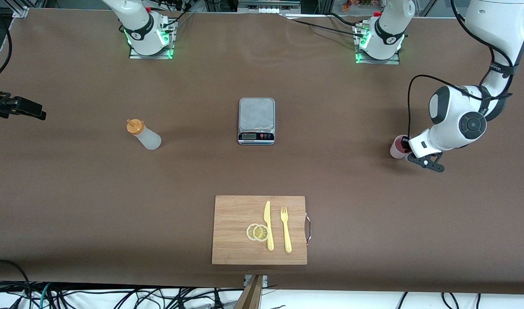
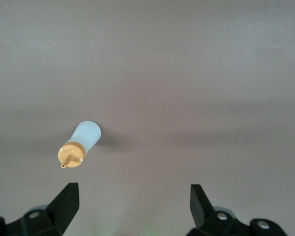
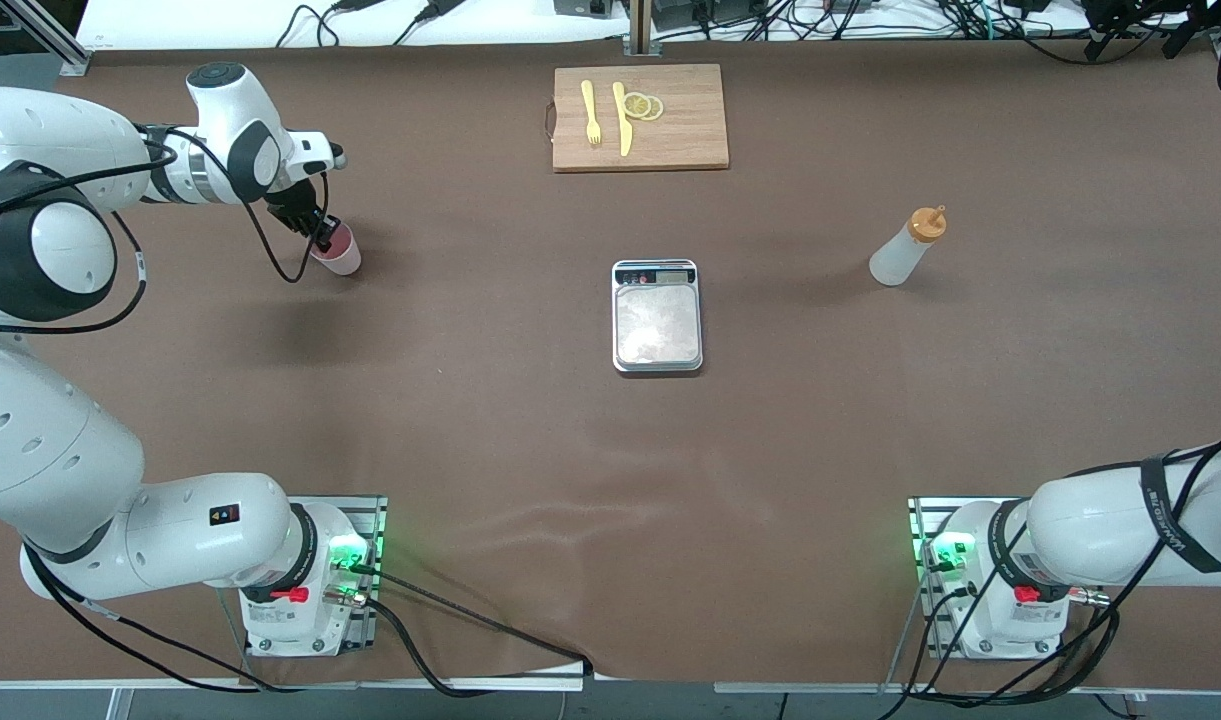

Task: Add sauce to pink cup with both arms
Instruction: 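Lower the left gripper onto the pink cup and grasp it, then carry the pink cup with the left gripper onto the scale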

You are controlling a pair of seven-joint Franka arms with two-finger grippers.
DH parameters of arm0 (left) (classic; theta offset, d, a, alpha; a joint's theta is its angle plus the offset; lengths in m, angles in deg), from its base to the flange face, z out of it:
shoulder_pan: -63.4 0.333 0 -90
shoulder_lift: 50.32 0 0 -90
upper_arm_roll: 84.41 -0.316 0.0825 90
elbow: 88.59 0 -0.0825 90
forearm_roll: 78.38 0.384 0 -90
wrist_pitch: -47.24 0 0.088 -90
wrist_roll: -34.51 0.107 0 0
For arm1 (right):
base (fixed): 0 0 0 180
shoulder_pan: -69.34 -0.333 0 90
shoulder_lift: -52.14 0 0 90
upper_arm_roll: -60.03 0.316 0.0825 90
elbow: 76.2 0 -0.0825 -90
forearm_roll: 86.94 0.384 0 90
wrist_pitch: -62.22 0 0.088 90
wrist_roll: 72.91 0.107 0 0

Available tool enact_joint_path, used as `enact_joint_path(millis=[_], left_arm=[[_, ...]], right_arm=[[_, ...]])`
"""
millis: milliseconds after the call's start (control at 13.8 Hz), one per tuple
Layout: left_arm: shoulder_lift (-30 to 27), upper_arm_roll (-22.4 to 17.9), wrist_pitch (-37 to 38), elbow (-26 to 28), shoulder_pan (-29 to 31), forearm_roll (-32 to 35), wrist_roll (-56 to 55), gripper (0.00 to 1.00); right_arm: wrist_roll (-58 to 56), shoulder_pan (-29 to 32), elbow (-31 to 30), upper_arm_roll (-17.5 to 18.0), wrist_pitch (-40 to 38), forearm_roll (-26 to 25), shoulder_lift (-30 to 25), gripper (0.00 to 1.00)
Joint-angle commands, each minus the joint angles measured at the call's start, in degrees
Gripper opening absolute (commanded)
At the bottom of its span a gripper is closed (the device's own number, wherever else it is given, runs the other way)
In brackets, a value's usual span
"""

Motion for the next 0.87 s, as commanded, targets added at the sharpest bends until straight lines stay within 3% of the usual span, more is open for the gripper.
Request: enact_joint_path(millis=[0,145,362,508,652,798], left_arm=[[-1.5,-0.1,2.0,-2.0,-0.1,0.9,0.6,0.00],[-1.9,0.6,10.2,-7.5,-0.2,0.3,0.4,0.00],[-1.5,6.0,22.9,-17.2,-0.4,0.1,-0.3,0.00],[-1.4,10.8,24.9,-19.1,-0.4,-2.7,-1.8,0.00],[-1.3,15.0,24.9,-19.2,-0.6,-8.2,-8.5,0.00],[-1.2,18.7,24.5,-19.3,-3.2,-8.9,-17.7,0.00]], right_arm=[[0.3,0.4,1.2,0.4,-0.5,-0.2,0.4,1.00],[0.2,0.4,1.2,0.4,-0.5,-0.2,0.4,1.00],[0.3,0.4,1.2,0.4,-0.5,-0.2,0.4,1.00],[0.2,0.4,1.3,0.4,-0.5,-0.2,0.4,1.00],[0.2,0.4,1.3,0.4,-0.5,-0.2,0.4,1.00],[0.2,0.4,1.2,0.4,-0.5,-0.2,0.4,1.00]])
